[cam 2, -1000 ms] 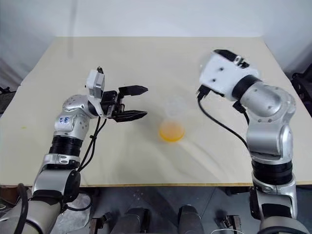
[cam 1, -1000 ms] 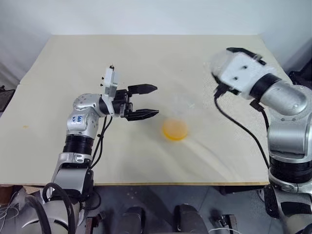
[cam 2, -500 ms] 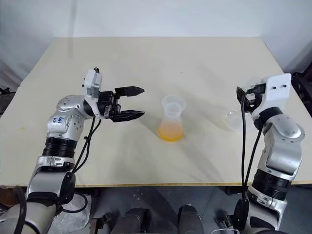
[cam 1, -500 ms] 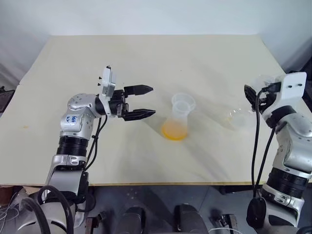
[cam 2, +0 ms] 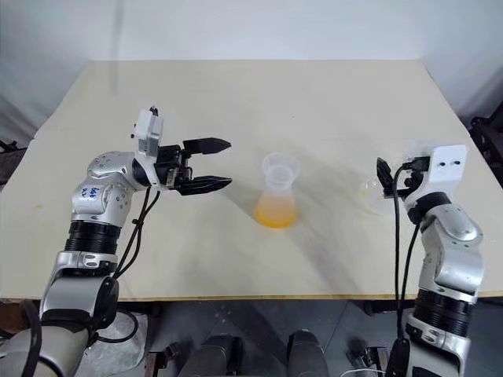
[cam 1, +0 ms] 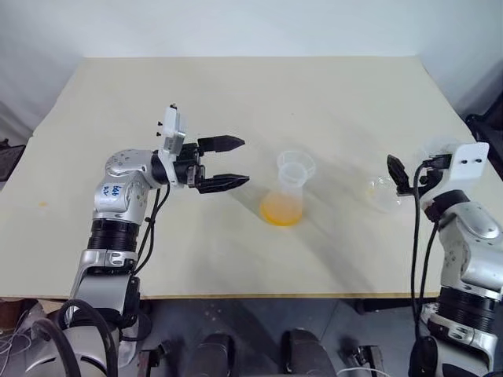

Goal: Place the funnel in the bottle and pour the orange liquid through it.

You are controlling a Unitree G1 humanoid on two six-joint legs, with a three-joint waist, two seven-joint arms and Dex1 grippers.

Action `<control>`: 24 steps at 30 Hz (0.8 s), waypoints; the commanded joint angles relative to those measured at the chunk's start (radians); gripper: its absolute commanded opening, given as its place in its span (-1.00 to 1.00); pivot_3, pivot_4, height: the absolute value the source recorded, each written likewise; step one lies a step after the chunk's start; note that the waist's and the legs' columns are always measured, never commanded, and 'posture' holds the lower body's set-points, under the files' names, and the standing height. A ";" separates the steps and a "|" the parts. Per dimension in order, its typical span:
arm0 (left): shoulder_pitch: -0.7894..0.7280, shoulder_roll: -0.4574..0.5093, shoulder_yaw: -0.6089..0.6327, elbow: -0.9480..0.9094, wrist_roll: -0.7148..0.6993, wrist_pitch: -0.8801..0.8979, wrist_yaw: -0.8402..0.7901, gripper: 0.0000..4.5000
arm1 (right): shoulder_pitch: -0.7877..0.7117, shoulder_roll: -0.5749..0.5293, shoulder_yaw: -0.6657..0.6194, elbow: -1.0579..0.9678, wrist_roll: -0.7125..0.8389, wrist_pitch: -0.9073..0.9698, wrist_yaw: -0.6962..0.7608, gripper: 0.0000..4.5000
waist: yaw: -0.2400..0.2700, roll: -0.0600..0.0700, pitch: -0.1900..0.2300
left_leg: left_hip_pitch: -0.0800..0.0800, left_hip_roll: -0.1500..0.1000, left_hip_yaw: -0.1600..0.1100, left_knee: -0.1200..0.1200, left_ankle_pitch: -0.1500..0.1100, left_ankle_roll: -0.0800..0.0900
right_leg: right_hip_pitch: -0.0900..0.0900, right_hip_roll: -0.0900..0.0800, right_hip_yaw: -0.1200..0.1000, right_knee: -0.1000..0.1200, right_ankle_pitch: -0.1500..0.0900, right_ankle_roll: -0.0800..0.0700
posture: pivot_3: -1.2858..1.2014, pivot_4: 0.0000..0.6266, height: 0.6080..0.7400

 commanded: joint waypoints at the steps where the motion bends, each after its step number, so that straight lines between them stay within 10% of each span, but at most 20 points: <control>1: 0.006 0.015 0.001 -0.017 0.021 -0.029 0.024 1.00 | 0.017 -0.066 0.001 -0.099 0.034 0.028 0.013 0.99 | 0.000 0.000 0.000 | 0.000 0.000 0.000 0.000 0.000 0.000 | 0.000 0.000 0.000 0.000 0.000 0.000 | 0.03 -0.52 1.00; 24: 0.059 0.111 0.041 0.057 0.024 -0.058 -0.016 1.00 | 0.278 -0.355 -0.122 -0.316 0.171 0.223 0.142 0.99 | 0.003 0.000 0.000 | 0.000 0.000 0.000 0.000 0.000 0.000 | 0.002 0.000 0.000 -0.002 0.000 0.000 | 0.03 -0.52 1.00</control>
